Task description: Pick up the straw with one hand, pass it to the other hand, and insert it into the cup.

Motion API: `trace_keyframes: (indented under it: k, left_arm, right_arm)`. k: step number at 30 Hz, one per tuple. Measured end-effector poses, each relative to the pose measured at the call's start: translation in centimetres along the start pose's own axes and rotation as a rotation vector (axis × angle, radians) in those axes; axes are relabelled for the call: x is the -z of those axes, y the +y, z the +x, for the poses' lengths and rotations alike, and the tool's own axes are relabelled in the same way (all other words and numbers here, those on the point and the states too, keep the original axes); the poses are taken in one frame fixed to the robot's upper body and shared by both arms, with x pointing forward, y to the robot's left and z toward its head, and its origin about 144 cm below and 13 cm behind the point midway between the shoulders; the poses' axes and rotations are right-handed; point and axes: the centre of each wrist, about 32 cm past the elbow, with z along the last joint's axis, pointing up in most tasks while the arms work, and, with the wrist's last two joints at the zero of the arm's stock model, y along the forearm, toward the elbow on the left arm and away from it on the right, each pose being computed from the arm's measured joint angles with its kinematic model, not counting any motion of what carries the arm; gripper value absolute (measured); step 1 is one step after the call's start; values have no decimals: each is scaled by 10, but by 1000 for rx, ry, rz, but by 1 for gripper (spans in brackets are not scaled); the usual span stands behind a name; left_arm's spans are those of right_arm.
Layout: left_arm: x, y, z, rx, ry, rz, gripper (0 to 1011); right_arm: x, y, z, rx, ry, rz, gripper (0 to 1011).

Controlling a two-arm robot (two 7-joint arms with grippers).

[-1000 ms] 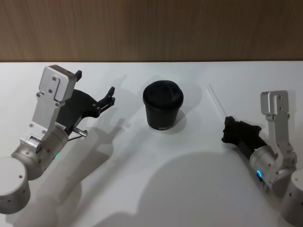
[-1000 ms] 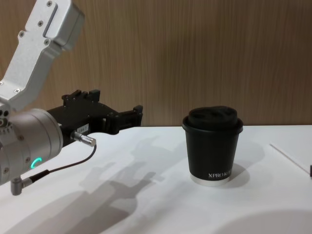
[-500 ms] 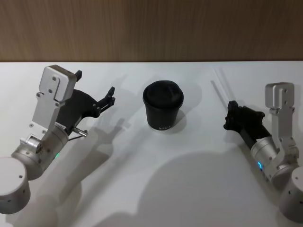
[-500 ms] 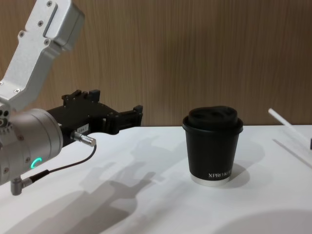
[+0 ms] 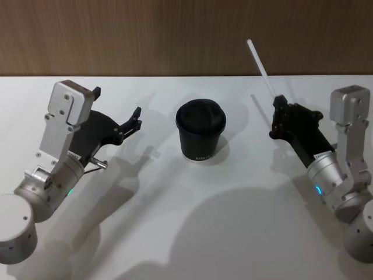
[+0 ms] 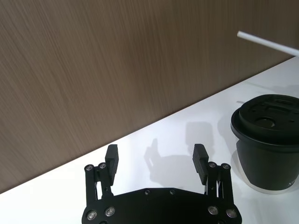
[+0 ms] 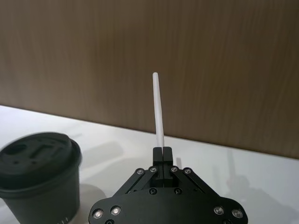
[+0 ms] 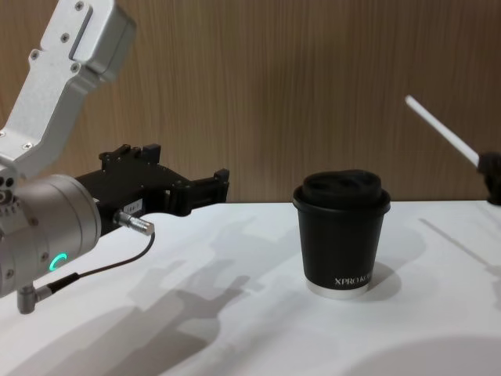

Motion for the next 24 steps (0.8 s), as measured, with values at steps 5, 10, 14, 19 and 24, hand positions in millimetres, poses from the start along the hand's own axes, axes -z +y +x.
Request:
trace_keyframes:
  k: [5, 10, 14, 19, 24]
  left_arm:
    - [0, 0, 0, 0, 0, 0, 1003]
    - [0, 0, 0, 0, 0, 0, 1003]
    - [0, 0, 0, 0, 0, 0, 1003]
    - [0, 0, 0, 0, 0, 0, 1003]
    - [0, 0, 0, 0, 0, 0, 1003]
  right_arm:
    - [-9, 3, 0, -63, -10, 77, 5]
    - [-18, 7, -1, -128, -12, 140, 5]
    - [-24, 10, -1, -170, -12, 175, 5]
    - [-34, 14, -3, -247, -5, 226, 5]
    - [-43, 17, -7, -313, 8, 264, 4]
